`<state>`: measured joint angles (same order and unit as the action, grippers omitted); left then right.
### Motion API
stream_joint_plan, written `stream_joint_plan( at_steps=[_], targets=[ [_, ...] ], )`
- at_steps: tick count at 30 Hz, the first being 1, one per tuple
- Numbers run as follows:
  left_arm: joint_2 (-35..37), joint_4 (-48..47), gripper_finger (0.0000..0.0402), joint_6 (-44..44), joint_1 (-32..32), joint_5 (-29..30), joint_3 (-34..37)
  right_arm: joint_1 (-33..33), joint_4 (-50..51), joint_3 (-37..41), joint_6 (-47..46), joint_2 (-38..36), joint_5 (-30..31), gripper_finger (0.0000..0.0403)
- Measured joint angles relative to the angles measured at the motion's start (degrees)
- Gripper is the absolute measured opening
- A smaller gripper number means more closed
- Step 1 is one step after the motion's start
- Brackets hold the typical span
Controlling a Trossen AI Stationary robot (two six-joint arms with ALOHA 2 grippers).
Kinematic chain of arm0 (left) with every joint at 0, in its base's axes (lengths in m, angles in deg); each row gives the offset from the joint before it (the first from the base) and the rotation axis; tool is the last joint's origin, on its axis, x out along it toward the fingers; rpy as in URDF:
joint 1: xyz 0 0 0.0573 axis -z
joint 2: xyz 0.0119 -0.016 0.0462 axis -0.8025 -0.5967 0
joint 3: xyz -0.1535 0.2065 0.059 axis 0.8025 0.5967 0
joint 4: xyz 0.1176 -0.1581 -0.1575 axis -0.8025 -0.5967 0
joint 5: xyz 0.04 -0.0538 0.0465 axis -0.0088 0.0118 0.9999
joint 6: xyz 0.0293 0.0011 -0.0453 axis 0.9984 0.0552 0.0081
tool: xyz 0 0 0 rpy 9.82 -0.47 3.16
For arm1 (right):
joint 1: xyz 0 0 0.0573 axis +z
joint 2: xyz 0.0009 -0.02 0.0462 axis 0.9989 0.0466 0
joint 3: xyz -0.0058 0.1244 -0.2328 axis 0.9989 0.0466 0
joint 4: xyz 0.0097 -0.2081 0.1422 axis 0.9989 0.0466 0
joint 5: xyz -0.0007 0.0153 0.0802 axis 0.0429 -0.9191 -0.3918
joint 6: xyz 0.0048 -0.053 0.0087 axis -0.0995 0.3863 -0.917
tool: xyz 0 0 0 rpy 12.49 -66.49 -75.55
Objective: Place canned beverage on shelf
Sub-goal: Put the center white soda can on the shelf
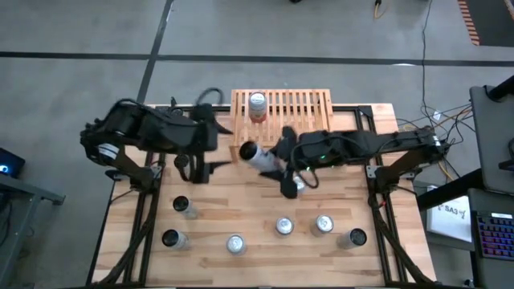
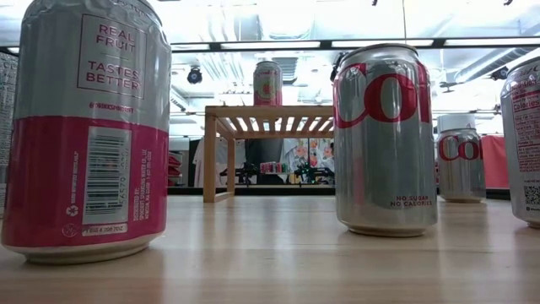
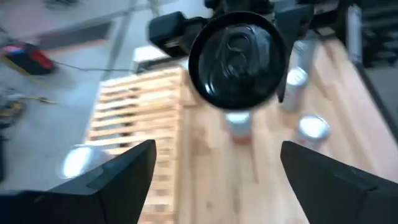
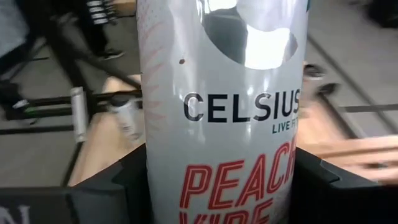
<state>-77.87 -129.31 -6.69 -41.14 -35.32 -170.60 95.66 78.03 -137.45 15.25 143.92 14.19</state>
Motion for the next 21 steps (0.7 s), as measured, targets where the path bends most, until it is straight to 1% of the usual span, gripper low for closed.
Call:
stream_joint_plan(
  at_steps=[4,7,10,13,17,19,21],
  targets=[
    [1.85,2.38,0.031,0.73,-0.35,4.22,-1.15,-1.24,-1.09,0.61,1.64,-3.17,4.77,0.0237],
    [3.43,5.97,0.0303,2.36,-0.56,4.52,-1.18,-2.17,-3.35,2.07,2.33,-5.04,7.32,0.0237],
    [4.25,9.4,0.0296,4.75,-1.09,4.48,-1.18,-3.24,-7.97,5.57,2.91,-6.57,7.36,0.0237],
    [4.33,11.61,0.0291,6.65,-1.8,4.34,-1.15,-4.35,-13.76,10.73,3.04,-8.35,7.43,0.0237],
    [4.07,12.18,0.0286,7.32,-3.03,4.08,-1.13,-6.15,-25.7,20.32,2.77,-11.37,8.13,0.0237],
    [3.7,12.21,0.0286,7.22,-3.45,3.74,-1.0,-7.03,-31.84,25.43,2.74,-12.74,10.38,0.0237],
    [3.36,12.16,0.0286,7.13,-3.53,3.71,-0.59,-7.7,-37.62,30.2,3.04,-13.94,15.52,0.0237]
  ],
)
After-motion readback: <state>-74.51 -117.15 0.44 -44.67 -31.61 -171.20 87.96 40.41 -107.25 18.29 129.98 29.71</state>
